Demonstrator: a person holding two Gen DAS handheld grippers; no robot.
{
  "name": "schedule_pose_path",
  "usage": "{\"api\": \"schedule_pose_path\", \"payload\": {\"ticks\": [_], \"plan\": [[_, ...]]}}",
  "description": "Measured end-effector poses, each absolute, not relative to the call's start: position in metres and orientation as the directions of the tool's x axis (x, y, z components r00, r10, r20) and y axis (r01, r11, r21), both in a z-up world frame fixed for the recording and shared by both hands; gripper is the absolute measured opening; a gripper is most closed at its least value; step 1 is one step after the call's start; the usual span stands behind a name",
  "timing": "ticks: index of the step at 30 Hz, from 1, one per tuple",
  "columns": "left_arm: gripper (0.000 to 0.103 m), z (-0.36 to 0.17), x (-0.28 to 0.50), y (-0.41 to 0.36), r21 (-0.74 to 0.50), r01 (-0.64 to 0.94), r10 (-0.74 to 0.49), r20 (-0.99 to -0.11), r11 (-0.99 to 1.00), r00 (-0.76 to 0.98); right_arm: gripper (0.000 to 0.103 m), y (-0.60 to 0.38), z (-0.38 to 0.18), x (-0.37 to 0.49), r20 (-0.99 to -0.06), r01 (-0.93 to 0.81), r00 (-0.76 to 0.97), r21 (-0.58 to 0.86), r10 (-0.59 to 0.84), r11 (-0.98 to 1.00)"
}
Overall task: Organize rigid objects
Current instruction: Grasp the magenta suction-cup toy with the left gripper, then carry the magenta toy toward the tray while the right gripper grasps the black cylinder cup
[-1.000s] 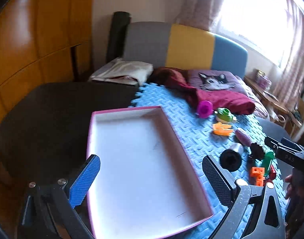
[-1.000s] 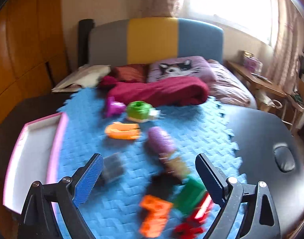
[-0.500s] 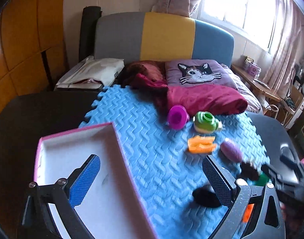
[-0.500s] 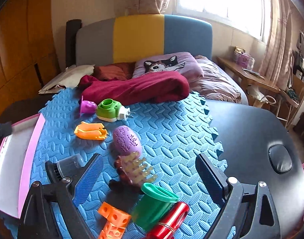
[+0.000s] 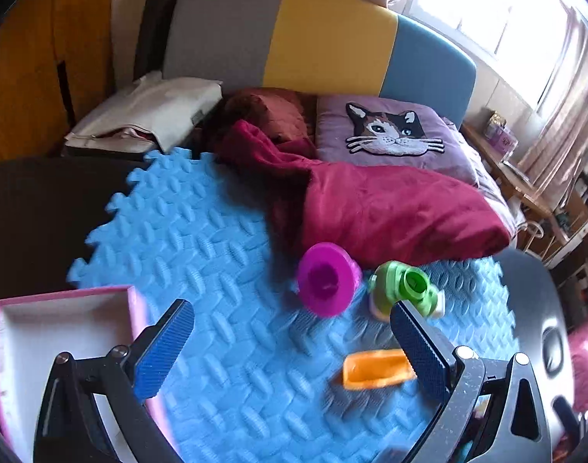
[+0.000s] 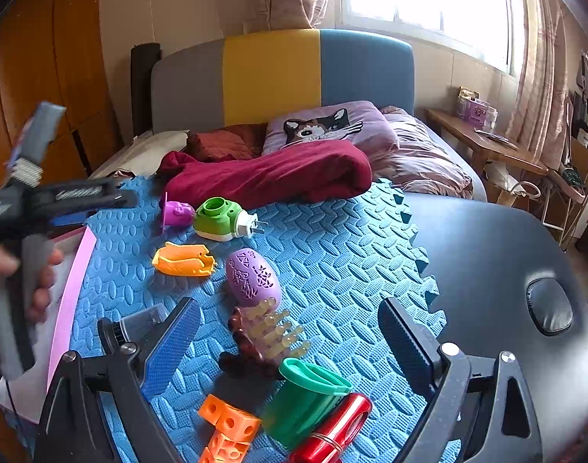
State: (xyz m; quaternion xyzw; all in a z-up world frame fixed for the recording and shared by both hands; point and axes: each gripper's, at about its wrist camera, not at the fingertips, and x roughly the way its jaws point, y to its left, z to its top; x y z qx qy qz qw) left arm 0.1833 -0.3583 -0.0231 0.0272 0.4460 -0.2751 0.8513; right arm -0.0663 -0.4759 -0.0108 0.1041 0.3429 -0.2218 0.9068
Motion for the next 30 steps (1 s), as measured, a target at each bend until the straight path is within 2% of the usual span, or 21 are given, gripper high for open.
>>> {"api": "schedule_pose_path", "payload": {"ticks": [4, 8, 12, 14, 15, 16, 20, 30], "plan": [[0.097, -0.035, 0.199, -0.379, -0.225, 0.505, -0.461, -0.788, 0.833, 0.408, 0.095, -0.477, -0.009, -0.067, -0.664, 0.472, 0.673, 0.048, -0.325, 0.88], [0.084, -0.05, 0.213, -0.397, -0.235, 0.513, -0.463, -0.801, 0.826, 0.38, 0.095, -0.477, -0.009, -0.067, -0.666, 0.469, 0.675, 0.057, -0.317, 0.881], [0.08, -0.061, 0.224, -0.405, -0.243, 0.516, -0.471, -0.799, 0.821, 0.373, 0.095, -0.477, -0.01, -0.065, -0.669, 0.466, 0.675, 0.062, -0.31, 0.883], [0.066, -0.072, 0.23, -0.407, -0.262, 0.511, -0.47, -0.817, 0.818, 0.334, 0.095, -0.477, -0.01, -0.065, -0.669, 0.465, 0.676, 0.062, -0.309, 0.883], [0.065, -0.075, 0.23, -0.406, -0.272, 0.511, -0.476, -0.817, 0.815, 0.325, 0.095, -0.477, -0.01, -0.065, -0.67, 0.465, 0.675, 0.062, -0.308, 0.883], [0.057, -0.073, 0.226, -0.405, -0.255, 0.52, -0.474, -0.81, 0.815, 0.346, 0.095, -0.478, -0.01, -0.065, -0.672, 0.465, 0.674, 0.063, -0.307, 0.883], [0.057, -0.072, 0.215, -0.397, -0.268, 0.537, -0.495, -0.801, 0.8, 0.337, 0.095, -0.48, -0.01, -0.065, -0.672, 0.472, 0.671, 0.062, -0.313, 0.879], [0.057, -0.053, 0.173, -0.378, -0.196, 0.581, -0.485, -0.779, 0.79, 0.397, 0.094, -0.491, -0.014, -0.067, -0.693, 0.504, 0.654, 0.099, -0.304, 0.858]]}}
